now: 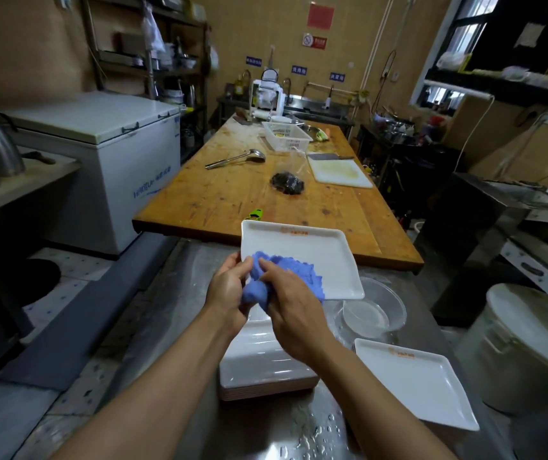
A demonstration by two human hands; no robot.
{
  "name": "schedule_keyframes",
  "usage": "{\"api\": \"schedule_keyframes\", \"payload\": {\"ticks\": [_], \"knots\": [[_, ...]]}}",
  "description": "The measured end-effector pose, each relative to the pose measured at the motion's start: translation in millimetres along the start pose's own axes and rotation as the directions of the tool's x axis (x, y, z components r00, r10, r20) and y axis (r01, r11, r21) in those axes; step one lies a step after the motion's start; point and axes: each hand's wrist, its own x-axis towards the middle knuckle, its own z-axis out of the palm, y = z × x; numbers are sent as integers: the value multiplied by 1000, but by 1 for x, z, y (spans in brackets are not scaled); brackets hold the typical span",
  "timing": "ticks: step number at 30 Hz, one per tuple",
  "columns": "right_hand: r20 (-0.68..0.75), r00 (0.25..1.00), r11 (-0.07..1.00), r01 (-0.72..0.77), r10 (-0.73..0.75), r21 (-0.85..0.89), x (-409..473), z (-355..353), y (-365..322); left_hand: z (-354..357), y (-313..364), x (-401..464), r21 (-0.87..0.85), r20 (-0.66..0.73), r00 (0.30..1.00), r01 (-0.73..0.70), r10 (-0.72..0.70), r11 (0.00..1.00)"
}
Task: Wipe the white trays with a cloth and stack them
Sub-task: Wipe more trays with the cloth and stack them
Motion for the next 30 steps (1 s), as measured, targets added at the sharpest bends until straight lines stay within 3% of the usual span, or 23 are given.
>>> {"api": "schedule_keyframes", "payload": {"ticks": [5,11,20,24,30], "knots": [[82,996,999,-33,31,31,35,-10,2,2,-3,-3,37,49,998,-44,42,998],[156,987,984,0,29,-181,46,-10,16,-5,5,-2,72,27,997,-79,77,994],[31,963,892,-236,268,-385,20,-39,65,-14,8,5,101,-52,991,-118,124,988],[-89,981,915,-193,172,-356,6,-27,46,-13,6,9,57,-80,992,-93,97,994],[-112,993,951,7,-44,-309,-14,-10,19,-12,2,11,41,-131,989,-63,68,997]]}}
